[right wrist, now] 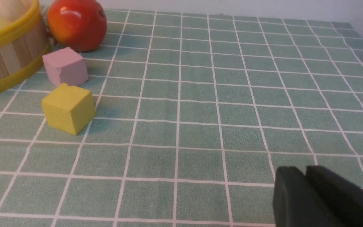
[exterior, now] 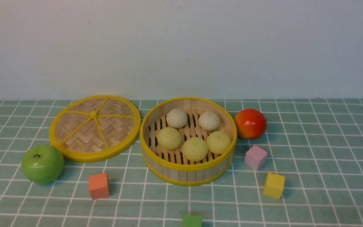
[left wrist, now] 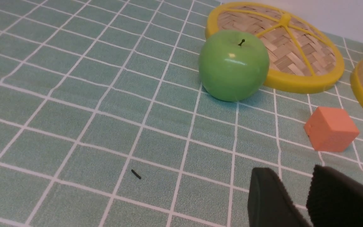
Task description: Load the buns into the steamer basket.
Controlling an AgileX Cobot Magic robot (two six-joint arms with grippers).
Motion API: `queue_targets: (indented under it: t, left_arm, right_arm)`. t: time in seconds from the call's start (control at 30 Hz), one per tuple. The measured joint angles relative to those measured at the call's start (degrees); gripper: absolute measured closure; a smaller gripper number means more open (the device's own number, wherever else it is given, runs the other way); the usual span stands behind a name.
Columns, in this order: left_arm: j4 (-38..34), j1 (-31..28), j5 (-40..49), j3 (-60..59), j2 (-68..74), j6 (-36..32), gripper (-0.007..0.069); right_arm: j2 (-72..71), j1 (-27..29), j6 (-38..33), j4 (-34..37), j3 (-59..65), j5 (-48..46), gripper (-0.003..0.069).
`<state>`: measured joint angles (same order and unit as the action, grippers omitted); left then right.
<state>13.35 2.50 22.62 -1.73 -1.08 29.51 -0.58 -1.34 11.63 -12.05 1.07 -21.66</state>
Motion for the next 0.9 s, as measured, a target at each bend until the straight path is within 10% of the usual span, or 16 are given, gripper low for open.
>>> queue_targets:
  t: [0.9]
  left_arm:
    - [0.00, 0.00, 0.00, 0.00, 0.00, 0.00, 0.0387]
  right_arm:
    - [0.00, 0.00, -0.07, 0.00, 0.00, -0.06, 0.0533]
